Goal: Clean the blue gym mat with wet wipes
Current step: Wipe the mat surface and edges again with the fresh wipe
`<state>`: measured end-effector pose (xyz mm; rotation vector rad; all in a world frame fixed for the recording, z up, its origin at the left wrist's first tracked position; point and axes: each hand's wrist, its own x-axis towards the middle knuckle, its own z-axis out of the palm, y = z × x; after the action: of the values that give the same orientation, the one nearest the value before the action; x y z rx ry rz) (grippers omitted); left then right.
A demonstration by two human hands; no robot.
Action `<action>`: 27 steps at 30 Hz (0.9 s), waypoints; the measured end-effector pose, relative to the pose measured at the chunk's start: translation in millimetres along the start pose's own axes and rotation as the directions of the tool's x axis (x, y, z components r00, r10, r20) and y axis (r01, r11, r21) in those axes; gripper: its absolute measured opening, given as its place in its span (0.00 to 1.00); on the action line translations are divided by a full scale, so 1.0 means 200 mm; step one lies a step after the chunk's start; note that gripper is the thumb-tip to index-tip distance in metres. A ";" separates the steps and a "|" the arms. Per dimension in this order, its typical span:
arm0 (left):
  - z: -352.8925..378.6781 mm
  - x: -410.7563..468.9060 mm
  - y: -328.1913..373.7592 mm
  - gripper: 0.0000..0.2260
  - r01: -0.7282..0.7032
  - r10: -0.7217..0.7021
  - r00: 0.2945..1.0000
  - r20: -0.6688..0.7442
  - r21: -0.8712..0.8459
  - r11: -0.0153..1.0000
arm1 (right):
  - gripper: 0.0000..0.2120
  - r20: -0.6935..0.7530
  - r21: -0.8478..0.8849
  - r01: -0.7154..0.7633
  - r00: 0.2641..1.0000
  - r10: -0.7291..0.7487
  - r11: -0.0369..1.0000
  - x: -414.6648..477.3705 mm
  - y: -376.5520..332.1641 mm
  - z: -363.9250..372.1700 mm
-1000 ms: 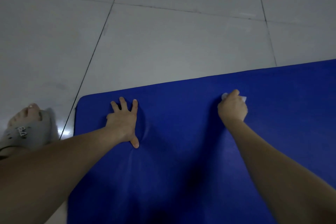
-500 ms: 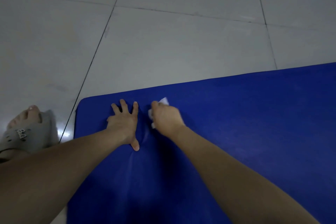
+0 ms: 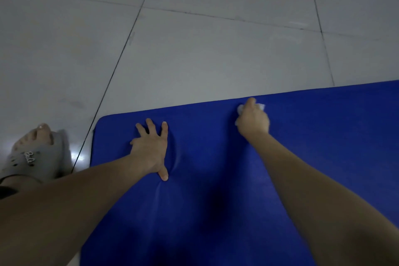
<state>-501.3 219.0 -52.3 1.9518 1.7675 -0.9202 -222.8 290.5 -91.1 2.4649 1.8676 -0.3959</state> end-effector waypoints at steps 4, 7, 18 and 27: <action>0.01 0.00 0.00 0.74 0.006 -0.006 1.000 -0.017 0.019 1.000 | 0.21 0.073 0.033 0.261 0.962 -0.263 0.965 -0.22 -0.43 0.08; 0.01 0.00 0.00 0.73 0.008 -0.008 1.000 -0.020 0.030 1.000 | 0.18 0.159 0.028 0.541 0.828 -0.538 0.841 -0.36 -0.62 0.14; 0.01 0.00 -0.01 0.74 -0.025 0.025 0.999 -0.021 -0.025 0.999 | 0.20 0.019 0.001 -0.131 0.991 0.130 0.991 0.18 0.26 -0.14; 0.02 0.00 -0.02 0.73 -0.035 0.035 0.999 -0.041 -0.009 0.999 | 0.17 0.023 0.021 0.085 0.996 -0.085 0.996 0.09 -0.21 -0.05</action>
<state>-505.2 217.0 -53.6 2.0022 1.7513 -0.8639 -257.2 321.5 -80.5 2.3873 1.9735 -0.4470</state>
